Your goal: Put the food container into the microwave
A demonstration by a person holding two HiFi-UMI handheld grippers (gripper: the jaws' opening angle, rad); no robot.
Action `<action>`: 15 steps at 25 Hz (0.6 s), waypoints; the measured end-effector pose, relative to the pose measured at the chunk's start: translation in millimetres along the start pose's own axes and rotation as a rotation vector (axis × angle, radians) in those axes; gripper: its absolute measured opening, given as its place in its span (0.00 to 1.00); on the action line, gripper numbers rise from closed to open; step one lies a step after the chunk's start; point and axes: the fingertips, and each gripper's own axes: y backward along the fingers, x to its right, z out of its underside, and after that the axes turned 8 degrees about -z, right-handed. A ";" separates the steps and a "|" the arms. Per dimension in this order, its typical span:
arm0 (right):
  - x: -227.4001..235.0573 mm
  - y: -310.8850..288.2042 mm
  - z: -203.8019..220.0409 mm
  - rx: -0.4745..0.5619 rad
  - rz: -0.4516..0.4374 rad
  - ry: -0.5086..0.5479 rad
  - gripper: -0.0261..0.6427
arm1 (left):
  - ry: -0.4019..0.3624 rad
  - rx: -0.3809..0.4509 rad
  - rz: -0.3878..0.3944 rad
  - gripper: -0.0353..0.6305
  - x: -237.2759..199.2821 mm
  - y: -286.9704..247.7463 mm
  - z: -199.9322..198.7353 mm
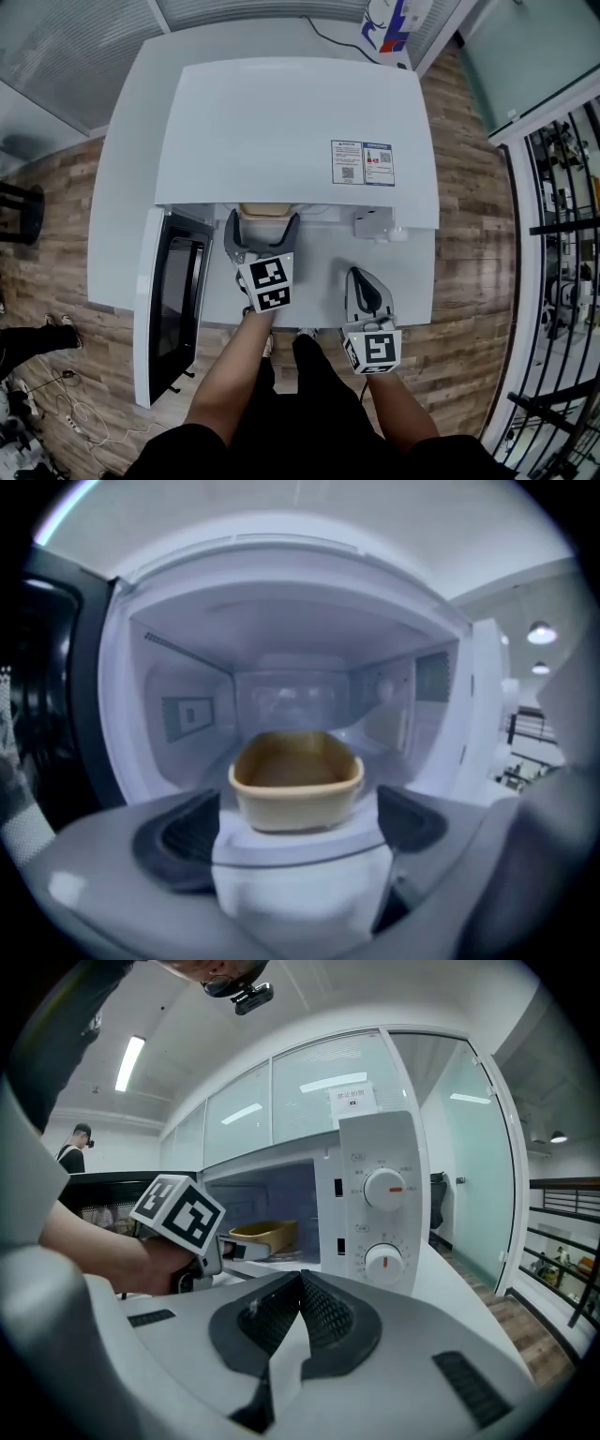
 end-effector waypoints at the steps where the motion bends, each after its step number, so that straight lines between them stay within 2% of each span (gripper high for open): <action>1: -1.6 0.2 -3.4 0.006 0.001 0.003 0.05 | -0.001 0.001 0.010 0.82 1.2 8.2 0.6; 7: -19.3 0.6 -24.9 0.048 0.003 0.017 0.05 | 0.009 0.015 0.092 0.80 12.9 72.1 3.5; 10: -29.8 1.0 -33.4 0.066 -0.002 0.023 0.05 | -0.002 0.036 0.146 0.66 20.3 101.8 4.4; 15: -56.9 5.9 -53.9 0.112 -0.034 0.025 0.05 | -0.039 0.099 0.228 0.37 20.5 145.7 -0.6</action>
